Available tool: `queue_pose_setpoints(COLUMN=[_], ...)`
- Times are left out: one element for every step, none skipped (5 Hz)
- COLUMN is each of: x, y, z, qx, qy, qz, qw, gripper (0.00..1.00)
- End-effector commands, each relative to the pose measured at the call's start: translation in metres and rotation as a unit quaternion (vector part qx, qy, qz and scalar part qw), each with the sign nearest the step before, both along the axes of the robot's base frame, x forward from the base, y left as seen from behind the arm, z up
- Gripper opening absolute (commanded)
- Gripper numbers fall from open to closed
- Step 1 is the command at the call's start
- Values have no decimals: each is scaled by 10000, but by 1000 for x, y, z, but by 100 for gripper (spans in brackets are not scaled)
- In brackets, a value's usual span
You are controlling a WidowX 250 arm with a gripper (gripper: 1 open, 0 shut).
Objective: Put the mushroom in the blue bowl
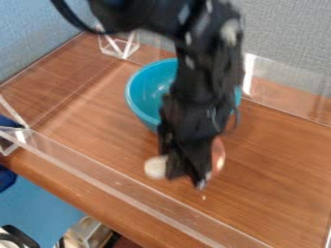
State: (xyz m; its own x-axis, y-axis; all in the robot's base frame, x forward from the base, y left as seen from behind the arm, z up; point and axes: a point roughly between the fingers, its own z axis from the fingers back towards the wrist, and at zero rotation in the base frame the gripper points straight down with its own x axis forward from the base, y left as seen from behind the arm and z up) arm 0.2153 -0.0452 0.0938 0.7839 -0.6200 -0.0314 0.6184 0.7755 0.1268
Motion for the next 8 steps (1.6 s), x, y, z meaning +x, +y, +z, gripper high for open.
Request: queue_pose_setpoints(x=[18, 35, 55, 71, 88, 110, 132, 150], y=[15, 35, 62, 85, 98, 109, 121, 132], z=[33, 52, 51, 49, 38, 26, 14, 1], qx=[98, 180, 177, 168, 125, 72, 38, -1], qy=[-327, -417, -408, -422, -383, -321, -283, -248], qz=[62, 95, 109, 245, 73, -246, -455, -540], qw=[9994, 9989, 9990, 9987, 9992, 9992, 9986, 9982], gripper=[0, 0, 0, 0, 0, 0, 0, 0])
